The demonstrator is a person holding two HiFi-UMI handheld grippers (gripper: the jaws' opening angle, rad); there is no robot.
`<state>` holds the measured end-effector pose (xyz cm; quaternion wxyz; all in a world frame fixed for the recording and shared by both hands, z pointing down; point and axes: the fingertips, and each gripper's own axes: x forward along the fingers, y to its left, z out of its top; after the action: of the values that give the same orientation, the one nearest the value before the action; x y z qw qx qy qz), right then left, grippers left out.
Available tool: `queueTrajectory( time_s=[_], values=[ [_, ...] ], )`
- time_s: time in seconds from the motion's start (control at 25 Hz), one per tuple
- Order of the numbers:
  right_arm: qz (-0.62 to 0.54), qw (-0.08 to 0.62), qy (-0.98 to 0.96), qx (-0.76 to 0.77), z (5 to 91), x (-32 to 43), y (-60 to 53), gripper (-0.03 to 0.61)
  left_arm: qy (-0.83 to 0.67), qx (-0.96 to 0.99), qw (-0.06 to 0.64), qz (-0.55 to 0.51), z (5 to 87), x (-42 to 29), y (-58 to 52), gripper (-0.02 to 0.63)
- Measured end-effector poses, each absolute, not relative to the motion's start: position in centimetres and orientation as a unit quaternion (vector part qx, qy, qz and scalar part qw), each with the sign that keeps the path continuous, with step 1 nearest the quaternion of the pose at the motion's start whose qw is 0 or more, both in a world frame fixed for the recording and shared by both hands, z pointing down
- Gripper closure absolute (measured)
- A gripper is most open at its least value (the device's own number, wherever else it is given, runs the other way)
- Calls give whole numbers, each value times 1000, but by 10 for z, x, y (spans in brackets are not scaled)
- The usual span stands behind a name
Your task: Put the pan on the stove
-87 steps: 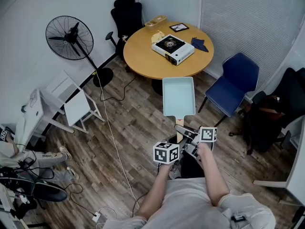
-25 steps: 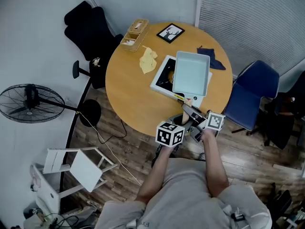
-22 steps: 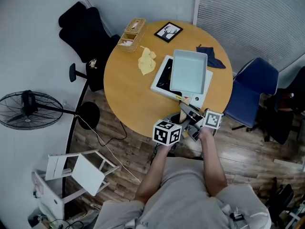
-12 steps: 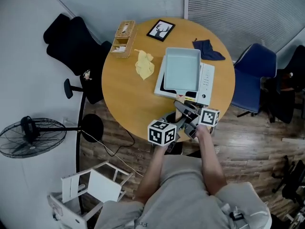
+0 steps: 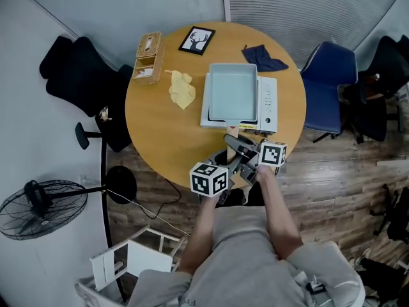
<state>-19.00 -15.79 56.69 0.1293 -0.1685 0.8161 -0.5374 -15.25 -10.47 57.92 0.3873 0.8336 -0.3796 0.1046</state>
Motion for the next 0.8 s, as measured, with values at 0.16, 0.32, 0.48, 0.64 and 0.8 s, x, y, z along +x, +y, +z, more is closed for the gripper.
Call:
queueTrajectory(
  time_s=[0.16,0.32,0.48,0.64,0.8],
  values=[
    [-538,125,817,-167,569,-193,-156,387,-378,832,392,102,582,-154,-103,440],
    [-552,121,807,-171,581,-191,-158,387,-380,831,393,107,586,-154,-105,440],
    [-549,118,810,-169,583,-187,-167,387,-379,830,396,108,591,-150,-114,440],
    [-540,128,816,-161,581,-187,-169,386,-377,828,399,115,596,-147,-114,440],
    [-572,119,792,-176,600,-183,-169,383,-379,823,406,121,604,-147,-116,440]
  ],
)
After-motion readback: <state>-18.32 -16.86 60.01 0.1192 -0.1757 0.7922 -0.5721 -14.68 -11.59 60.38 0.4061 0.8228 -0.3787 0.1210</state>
